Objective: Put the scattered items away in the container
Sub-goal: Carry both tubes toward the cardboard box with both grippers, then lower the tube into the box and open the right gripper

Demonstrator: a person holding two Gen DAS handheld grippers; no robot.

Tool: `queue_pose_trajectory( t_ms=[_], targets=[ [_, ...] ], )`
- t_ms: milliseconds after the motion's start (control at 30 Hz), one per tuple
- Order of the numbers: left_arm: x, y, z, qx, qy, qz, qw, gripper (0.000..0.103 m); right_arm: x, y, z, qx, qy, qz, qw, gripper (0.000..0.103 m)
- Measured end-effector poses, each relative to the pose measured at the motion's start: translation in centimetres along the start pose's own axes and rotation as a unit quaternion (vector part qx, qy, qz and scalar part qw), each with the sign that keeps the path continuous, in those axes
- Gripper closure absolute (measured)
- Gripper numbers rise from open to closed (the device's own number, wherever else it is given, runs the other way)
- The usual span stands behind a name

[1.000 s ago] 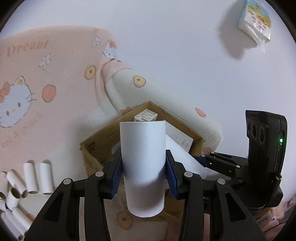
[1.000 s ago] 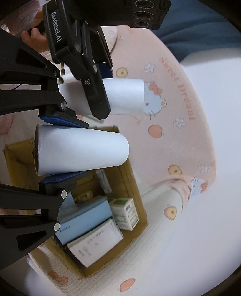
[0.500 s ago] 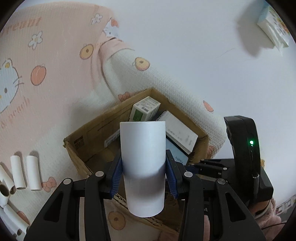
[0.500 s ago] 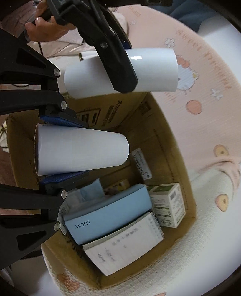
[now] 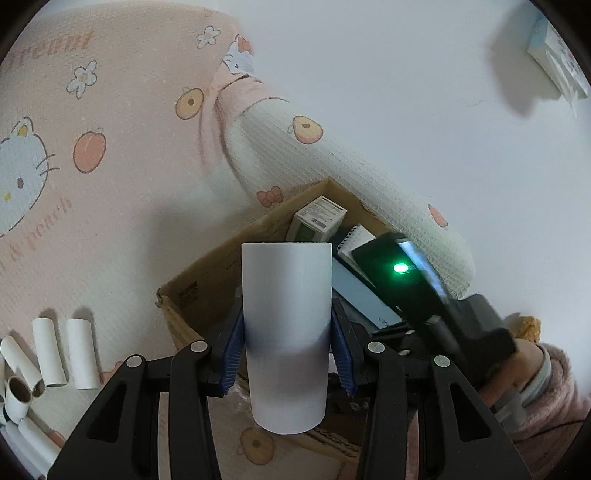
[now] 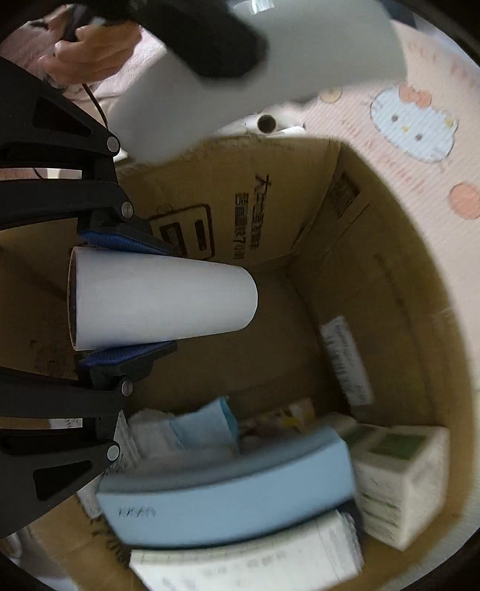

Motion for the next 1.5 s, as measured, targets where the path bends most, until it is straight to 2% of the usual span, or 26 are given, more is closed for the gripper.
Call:
queue_pose_trajectory(
  t_ms=[133,433,667,1000,1367,1500],
  targets=[
    [-0.3,0.8,-0.3,0.018,0.008,0.01,0.9998,0.056,-1.8,-1.3,0.0,-0.022,0.036,0.006,0.999,0.062],
    [-0.7,1.9,-0.8,0.04,0.004,0.012,0.9991,0.056,-4.3,-3.1,0.3,-0.023,0.079,0.05,0.995,0.062],
    [-0.8,2.4,-1.1,0.038,0.003,-0.005,0.9992,0.056,-5.4,-4.8,1.3,-0.042,0.107,0.072,0.991,0.062],
    [-1.2,2.9,-0.9,0.054,0.01,-0.012,0.9984,0.056,-5.3,-5.9,2.7,-0.06,0.142,0.073,0.985,0.061],
    [-0.8,2.4,-0.3,0.04,0.015,-0.03,0.9986,0.056,-4.1,-6.4,4.4,-0.061,0.172,0.062,0.981,0.061],
    [-0.9,2.6,-0.2,0.047,0.017,-0.028,0.9984,0.056,-3.7,-6.4,4.3,-0.058,0.153,0.051,0.985,0.062]
  ],
)
Point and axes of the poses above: each gripper's, at about its wrist camera, not at the fingertips, and x roughly against the way its jaws point, y to its left, z to its underside, the point moved 10 cm from there along -x, roughly the way its jaws point, and after that the axes turned 12 degrees about -z, right-handed, at the moved point
